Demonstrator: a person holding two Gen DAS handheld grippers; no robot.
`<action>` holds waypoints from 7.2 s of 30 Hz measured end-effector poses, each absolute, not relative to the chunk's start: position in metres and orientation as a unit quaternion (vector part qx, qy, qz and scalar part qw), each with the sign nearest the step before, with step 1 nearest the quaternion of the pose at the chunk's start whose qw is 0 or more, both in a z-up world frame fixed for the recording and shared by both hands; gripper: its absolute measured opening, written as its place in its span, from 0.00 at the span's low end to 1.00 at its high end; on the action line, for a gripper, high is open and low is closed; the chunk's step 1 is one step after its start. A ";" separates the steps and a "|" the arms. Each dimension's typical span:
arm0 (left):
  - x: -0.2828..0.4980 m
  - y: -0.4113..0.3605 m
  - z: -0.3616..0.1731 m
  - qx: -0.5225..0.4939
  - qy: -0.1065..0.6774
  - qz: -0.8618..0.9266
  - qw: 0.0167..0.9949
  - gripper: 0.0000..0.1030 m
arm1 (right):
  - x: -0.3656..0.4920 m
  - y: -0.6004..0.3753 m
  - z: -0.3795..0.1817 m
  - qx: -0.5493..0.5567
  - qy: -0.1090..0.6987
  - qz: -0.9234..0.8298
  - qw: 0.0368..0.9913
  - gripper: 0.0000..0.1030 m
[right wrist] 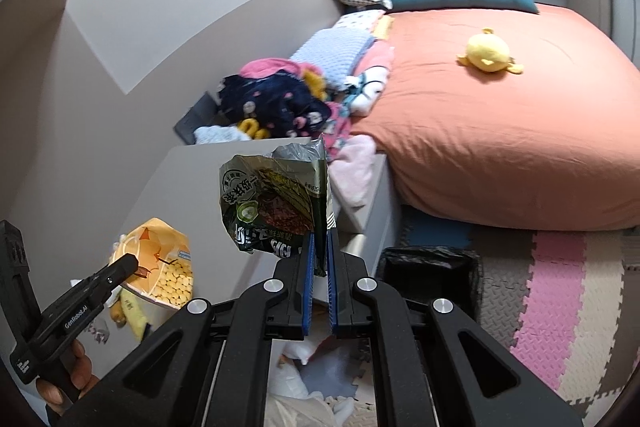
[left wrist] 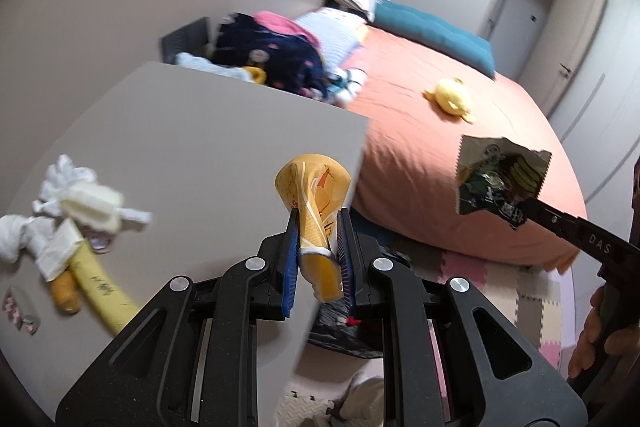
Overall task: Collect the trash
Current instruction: 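Carry both bags over the black bin and open both tools to drop them, then move both open tools back toward the table pile, then grasp the red-and-white sticker piece with the left tool while the right tool grasps the yellow packet, then carry both items over the black bin and open both tools to drop them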
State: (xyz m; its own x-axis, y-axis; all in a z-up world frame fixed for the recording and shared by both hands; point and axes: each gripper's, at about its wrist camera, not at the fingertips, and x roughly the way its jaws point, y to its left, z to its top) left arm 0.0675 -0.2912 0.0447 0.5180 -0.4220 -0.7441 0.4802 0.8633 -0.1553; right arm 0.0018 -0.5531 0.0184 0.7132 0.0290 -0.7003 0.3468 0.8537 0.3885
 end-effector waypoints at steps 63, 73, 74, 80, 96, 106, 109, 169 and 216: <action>0.056 -0.328 0.001 0.104 0.469 -0.267 0.835 0.95 | 0.025 -0.567 0.026 0.158 0.404 -0.210 0.876 0.79; 0.064 -0.275 0.009 0.079 0.468 -0.231 0.849 0.95 | 0.042 -0.508 0.036 0.138 0.403 -0.159 0.891 0.79; 0.065 -0.268 0.010 0.077 0.467 -0.226 0.851 0.95 | 0.044 -0.502 0.036 0.135 0.404 -0.155 0.891 0.79; 0.068 -0.233 0.013 0.067 0.464 -0.202 0.860 0.95 | 0.058 -0.468 0.034 0.123 0.410 -0.130 0.894 0.79; 0.089 -0.120 0.015 0.017 0.466 -0.104 0.879 0.95 | 0.099 -0.360 0.022 0.072 0.437 -0.031 0.896 0.79; 0.097 -0.040 0.008 -0.019 0.477 -0.023 0.878 0.95 | 0.114 -0.301 0.004 0.048 0.457 0.018 0.888 0.79; 0.099 -0.018 0.004 -0.037 0.485 0.006 0.874 0.95 | 0.116 -0.284 0.000 0.037 0.462 0.031 0.886 0.79; 0.080 0.039 0.012 -0.023 0.466 0.025 0.884 0.69 | 0.106 -0.206 -0.021 -0.035 0.488 0.149 0.859 0.27; 0.073 -0.287 0.022 0.132 0.449 -0.230 0.853 0.70 | 0.022 -0.524 0.011 0.110 0.446 -0.106 0.882 0.27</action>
State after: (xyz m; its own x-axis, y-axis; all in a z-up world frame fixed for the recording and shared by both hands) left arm 0.0733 -0.2868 0.0223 0.4912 -0.2739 -0.8269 0.5111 0.8593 0.0190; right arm 0.0216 -0.5245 0.0109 0.5803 -0.0885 -0.8096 0.2850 0.9533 0.1001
